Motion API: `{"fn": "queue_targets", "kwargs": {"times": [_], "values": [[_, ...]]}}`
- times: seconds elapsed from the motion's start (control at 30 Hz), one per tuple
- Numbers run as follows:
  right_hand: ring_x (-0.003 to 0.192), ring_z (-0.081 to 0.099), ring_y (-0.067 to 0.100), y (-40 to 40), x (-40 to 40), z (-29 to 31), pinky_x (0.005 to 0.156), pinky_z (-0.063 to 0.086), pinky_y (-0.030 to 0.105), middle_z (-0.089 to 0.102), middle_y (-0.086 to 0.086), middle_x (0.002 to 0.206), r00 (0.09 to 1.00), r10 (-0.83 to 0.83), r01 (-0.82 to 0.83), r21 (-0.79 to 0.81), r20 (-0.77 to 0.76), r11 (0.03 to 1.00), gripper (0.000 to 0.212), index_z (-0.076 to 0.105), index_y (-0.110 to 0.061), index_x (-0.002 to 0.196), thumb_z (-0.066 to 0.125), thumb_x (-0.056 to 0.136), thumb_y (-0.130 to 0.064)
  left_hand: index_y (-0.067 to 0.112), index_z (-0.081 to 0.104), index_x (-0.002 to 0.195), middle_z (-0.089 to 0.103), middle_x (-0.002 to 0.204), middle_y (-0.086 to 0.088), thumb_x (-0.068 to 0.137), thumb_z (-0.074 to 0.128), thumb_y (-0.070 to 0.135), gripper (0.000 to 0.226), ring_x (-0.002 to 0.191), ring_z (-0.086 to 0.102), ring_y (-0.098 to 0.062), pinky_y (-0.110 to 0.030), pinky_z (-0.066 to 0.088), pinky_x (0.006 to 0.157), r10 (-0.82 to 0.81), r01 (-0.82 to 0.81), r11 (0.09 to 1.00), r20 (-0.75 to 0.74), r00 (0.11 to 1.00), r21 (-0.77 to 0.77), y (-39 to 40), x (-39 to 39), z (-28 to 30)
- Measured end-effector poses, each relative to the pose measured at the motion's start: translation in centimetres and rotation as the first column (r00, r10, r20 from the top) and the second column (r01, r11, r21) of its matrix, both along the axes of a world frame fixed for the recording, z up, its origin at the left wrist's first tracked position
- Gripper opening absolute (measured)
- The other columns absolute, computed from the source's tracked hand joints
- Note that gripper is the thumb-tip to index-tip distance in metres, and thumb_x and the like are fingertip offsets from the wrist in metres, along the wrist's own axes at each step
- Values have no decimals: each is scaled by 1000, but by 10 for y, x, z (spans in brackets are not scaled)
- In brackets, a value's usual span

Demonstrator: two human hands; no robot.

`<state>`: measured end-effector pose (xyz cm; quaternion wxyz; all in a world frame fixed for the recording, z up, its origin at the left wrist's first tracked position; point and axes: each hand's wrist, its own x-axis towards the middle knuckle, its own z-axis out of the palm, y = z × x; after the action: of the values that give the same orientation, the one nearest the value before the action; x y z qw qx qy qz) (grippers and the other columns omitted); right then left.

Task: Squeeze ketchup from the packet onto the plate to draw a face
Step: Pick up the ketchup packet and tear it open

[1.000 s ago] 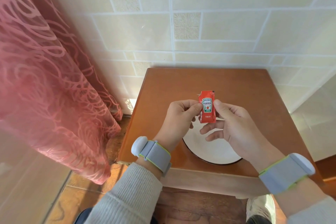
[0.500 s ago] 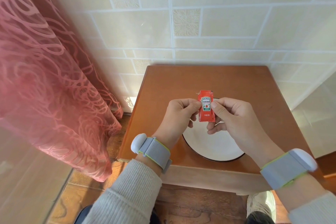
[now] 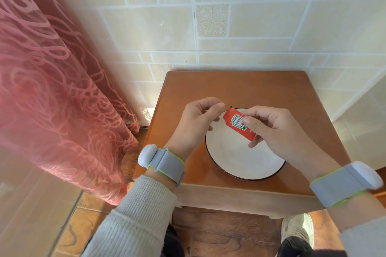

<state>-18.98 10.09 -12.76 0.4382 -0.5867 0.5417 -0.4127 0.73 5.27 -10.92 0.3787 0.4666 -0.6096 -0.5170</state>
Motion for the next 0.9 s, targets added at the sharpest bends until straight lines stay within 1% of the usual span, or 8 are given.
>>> {"fn": "queue_targets", "kwargs": {"times": [0.1, 0.2, 0.3, 0.37, 0.53, 0.63, 0.77, 0.9], "values": [[94, 67, 13, 1, -3, -1, 65, 63, 35, 72, -5, 101, 995, 25, -24, 6, -97, 1000, 22, 75, -24, 112, 59, 99, -32, 10, 70, 90, 66, 76, -8, 93, 56, 20, 18, 61, 50, -10, -23, 43, 49, -81, 82, 996, 72, 994, -14, 1, -3, -2], [87, 70, 18, 0, -2, 0, 62, 63, 32, 72, -4, 96, 995, -3, -1, -40, -102, 999, 20, 76, -23, 109, 58, 101, -28, 4, 68, 91, 64, 74, -9, 90, 60, 13, 12, 57, 47, -9, -23, 40, 47, -104, 105, 994, 99, 990, -4, 0, -4, -5], [61, 66, 24, 0, 1, -1, 55, 62, 34, 71, 0, 83, 996, -90, 89, -112, -6, 990, 16, 77, -16, 103, 63, 99, -22, 1, 66, 96, 60, 75, -11, 88, 62, 8, 11, 57, 46, -9, -22, 38, 47, -129, 129, 992, 103, 986, 16, 1, -5, -8], [56, 63, 27, 0, 2, 0, 53, 61, 35, 69, 12, 81, 983, -153, 167, -135, 104, 977, 12, 75, -9, 101, 69, 94, -17, 1, 67, 90, 61, 73, -10, 89, 62, 9, 9, 56, 45, -10, -21, 37, 47, -154, 154, 988, 122, 980, 7, 2, -6, -9], [76, 72, 31, -3, 3, -1, 66, 63, 38, 74, 18, 92, 953, -171, 212, -147, 249, 966, 30, 68, -3, 110, 78, 82, -1, 5, 66, 79, 66, 84, -24, 87, 64, 11, 10, 60, 47, -12, -16, 38, 47, -136, 140, 990, 158, 978, -17, 0, -6, -12], [77, 73, 32, -3, 3, -3, 69, 63, 40, 77, 10, 89, 982, -131, 153, -156, 139, 976, 27, 69, -8, 107, 80, 82, -4, 9, 67, 84, 67, 83, -18, 87, 64, 13, 6, 66, 51, -15, -25, 43, 56, -151, 168, 983, 204, 967, -72, 1, -7, -15], [70, 72, 25, -2, 7, -7, 71, 62, 40, 76, 4, 79, 990, -138, 132, -181, -23, 975, 19, 70, -13, 96, 80, 83, -4, 13, 69, 89, 64, 81, -3, 87, 63, 15, 6, 68, 51, -13, -30, 44, 64, -100, 248, 928, 455, 885, -279, 3, -9, -19], [68, 72, 19, -1, 8, -9, 72, 60, 46, 74, 2, 73, 975, -156, 124, -197, -160, 973, 16, 70, -15, 91, 82, 82, -9, 10, 70, 89, 58, 82, -1, 87, 64, 17, 9, 69, 51, -17, -33, 43, 64, -71, 277, 906, 530, 845, -319, 3, -11, -23]]}}
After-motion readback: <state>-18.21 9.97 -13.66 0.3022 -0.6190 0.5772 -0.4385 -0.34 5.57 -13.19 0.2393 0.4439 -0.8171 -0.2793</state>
